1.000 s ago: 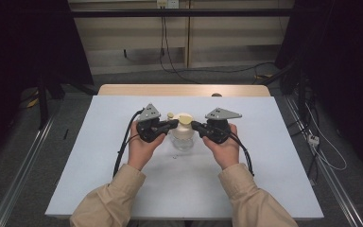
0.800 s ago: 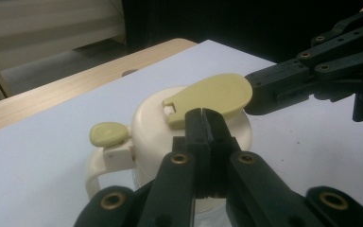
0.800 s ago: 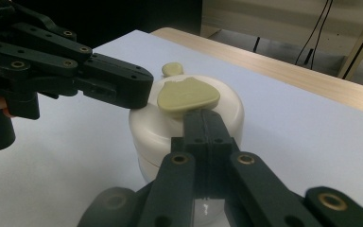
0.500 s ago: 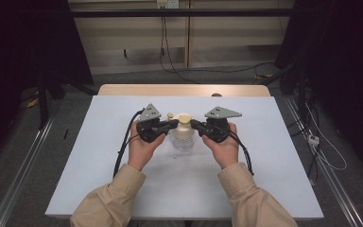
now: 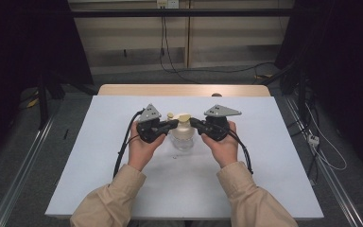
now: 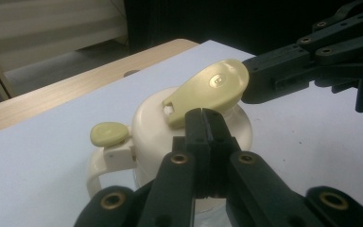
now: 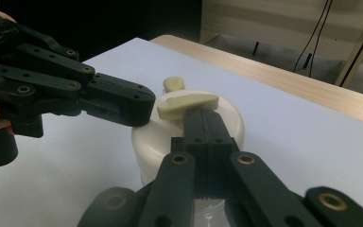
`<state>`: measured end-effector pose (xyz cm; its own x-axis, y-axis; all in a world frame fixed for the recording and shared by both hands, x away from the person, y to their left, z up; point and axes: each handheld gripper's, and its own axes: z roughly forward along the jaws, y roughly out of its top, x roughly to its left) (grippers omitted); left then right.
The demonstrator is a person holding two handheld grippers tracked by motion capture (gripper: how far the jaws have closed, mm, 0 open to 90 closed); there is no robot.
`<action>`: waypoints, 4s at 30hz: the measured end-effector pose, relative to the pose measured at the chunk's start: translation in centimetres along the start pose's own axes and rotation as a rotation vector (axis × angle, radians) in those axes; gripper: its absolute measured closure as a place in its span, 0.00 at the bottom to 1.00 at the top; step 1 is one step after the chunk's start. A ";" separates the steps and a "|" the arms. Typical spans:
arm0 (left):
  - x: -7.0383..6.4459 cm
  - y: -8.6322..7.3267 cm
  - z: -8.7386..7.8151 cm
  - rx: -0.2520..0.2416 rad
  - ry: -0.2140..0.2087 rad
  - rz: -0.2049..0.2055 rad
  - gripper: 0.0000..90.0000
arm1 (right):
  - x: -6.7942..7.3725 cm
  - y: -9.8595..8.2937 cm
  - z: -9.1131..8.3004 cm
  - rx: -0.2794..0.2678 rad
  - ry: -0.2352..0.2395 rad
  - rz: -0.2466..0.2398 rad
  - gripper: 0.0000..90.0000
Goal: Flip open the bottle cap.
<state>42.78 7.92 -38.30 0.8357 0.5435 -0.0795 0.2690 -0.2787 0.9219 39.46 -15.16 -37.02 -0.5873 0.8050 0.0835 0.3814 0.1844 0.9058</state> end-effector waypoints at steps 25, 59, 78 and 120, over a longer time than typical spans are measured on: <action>0.0 -0.1 0.0 -0.003 0.000 0.006 1.00 | 0.5 0.7 0.7 0.005 -0.001 -0.024 1.00; -0.1 -0.1 0.0 -0.007 0.006 0.011 1.00 | 0.6 1.3 1.0 -0.010 0.007 -0.012 1.00; -0.1 -0.1 0.0 -0.008 0.009 0.014 1.00 | 0.6 1.4 1.3 -0.012 0.011 -0.008 1.00; -0.2 -0.1 0.0 -0.010 0.012 0.015 1.00 | 1.0 2.4 2.3 -0.016 0.006 -0.029 1.00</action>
<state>42.57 7.85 -38.42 0.8334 0.5493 -0.0613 0.2519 -0.2788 0.9267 41.42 -12.63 -35.72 -0.6024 0.7960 0.0597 0.3531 0.1986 0.9143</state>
